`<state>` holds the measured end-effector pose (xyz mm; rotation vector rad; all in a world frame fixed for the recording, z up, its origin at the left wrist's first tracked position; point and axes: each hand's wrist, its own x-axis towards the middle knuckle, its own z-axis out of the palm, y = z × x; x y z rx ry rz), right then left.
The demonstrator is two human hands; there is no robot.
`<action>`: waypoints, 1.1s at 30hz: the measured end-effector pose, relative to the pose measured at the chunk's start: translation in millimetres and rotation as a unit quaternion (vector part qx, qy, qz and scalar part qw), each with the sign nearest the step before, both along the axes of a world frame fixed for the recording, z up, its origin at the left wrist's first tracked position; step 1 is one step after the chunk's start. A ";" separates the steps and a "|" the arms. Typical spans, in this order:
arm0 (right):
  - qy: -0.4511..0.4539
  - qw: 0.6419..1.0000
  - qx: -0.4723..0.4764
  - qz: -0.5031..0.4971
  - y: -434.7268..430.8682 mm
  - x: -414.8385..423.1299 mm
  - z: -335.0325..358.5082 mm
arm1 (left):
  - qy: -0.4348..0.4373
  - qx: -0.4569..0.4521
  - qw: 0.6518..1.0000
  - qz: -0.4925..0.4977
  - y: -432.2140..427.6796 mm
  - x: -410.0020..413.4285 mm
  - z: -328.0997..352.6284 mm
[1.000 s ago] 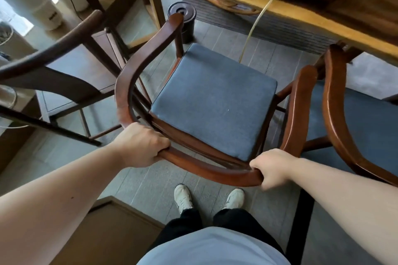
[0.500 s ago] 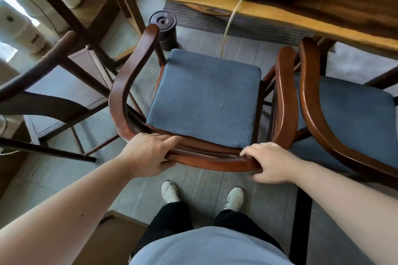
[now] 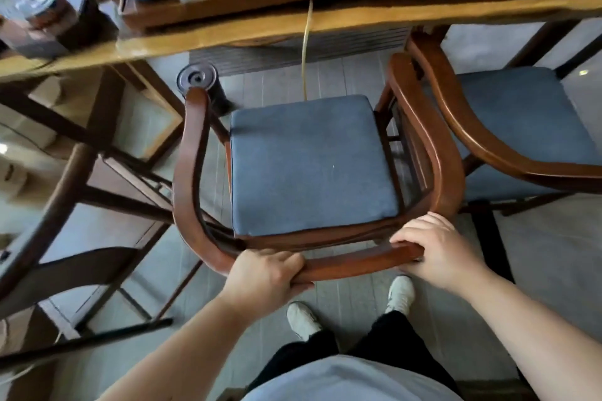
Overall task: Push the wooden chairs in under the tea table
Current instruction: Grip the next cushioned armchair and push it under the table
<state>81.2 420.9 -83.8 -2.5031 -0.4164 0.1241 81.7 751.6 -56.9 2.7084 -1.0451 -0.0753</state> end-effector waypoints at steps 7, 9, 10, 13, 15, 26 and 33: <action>0.000 0.999 -0.032 -0.015 46.7 12.6 -3.1 | -0.027 0.035 0.999 0.007 45.4 39.7 4.6; 0.001 1.000 -0.028 0.003 55.2 18.7 -4.0 | -0.025 0.038 0.999 0.009 56.5 49.4 5.1; 0.000 1.000 -0.022 0.010 56.7 21.2 -5.1 | -0.024 0.040 0.999 0.005 59.1 52.0 5.2; -0.001 1.000 -0.012 0.027 45.6 27.4 -5.2 | -0.032 0.038 0.999 0.007 49.3 53.0 4.5; 0.005 0.999 -0.015 0.029 33.2 36.5 -2.9 | -0.027 0.023 0.999 0.015 36.6 53.3 1.5; 0.056 0.996 -0.058 0.028 -15.0 86.9 8.1 | -0.049 0.000 0.999 -0.017 -14.7 85.4 -0.6; 0.029 0.998 -0.058 0.010 13.7 87.1 6.8 | -0.038 0.023 0.999 0.006 12.3 104.1 -4.1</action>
